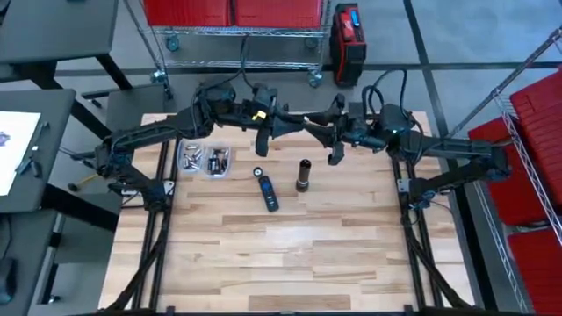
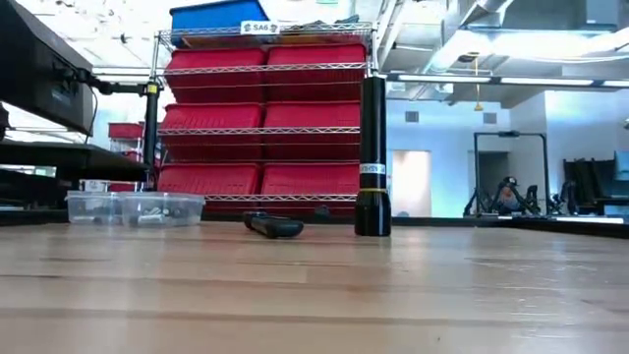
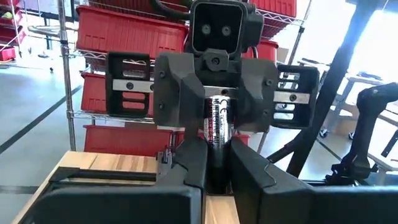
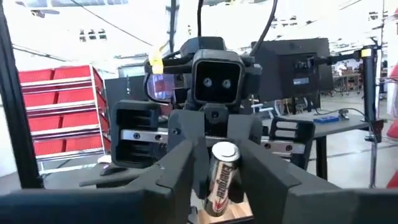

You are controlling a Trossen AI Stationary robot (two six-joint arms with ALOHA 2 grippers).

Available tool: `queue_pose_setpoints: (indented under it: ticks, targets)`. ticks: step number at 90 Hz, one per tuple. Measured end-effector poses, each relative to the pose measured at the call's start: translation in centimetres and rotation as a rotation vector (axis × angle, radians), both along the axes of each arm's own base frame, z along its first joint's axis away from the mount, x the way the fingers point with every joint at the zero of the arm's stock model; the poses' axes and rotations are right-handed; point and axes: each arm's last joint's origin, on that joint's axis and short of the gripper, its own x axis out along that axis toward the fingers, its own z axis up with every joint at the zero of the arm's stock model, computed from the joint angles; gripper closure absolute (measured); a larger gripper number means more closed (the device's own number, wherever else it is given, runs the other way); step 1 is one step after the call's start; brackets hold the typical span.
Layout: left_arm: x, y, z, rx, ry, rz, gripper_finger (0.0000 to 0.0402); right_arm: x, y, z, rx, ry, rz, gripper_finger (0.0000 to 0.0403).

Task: Insert battery
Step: Insert the silver battery into the flashlight's battery compartment

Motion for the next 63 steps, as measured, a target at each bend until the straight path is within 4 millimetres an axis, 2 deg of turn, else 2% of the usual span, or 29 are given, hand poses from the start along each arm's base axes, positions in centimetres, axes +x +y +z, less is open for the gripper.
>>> queue_pose_setpoints:
  ticks: [14, 23, 37, 51, 63]
  targets:
    - [0.0, 0.0, 0.0, 0.000, -0.001, 0.000, 0.0379, -0.1, -0.5, 0.0, 0.018, 0.001, -0.010, 0.0373]
    - [0.0, 0.0, 0.0, -0.012, 0.003, 0.000, 0.0371, -0.1, -0.6, -0.1, 0.014, 0.005, -0.015, 0.0373]
    - [0.0, 0.4, -0.5, -0.052, 0.056, 0.008, 0.0312, -0.8, -0.6, -0.2, -0.009, 0.072, -0.028, 0.0373]
    - [-0.3, 1.3, -1.9, -0.123, 0.193, 0.039, 0.0260, -2.5, -0.4, -0.3, 0.009, 0.173, -0.037, 0.0373]
    - [-0.6, 1.8, -3.0, -0.156, 0.305, 0.055, 0.0243, -4.4, 0.0, -0.5, 0.030, 0.273, -0.035, 0.0373]
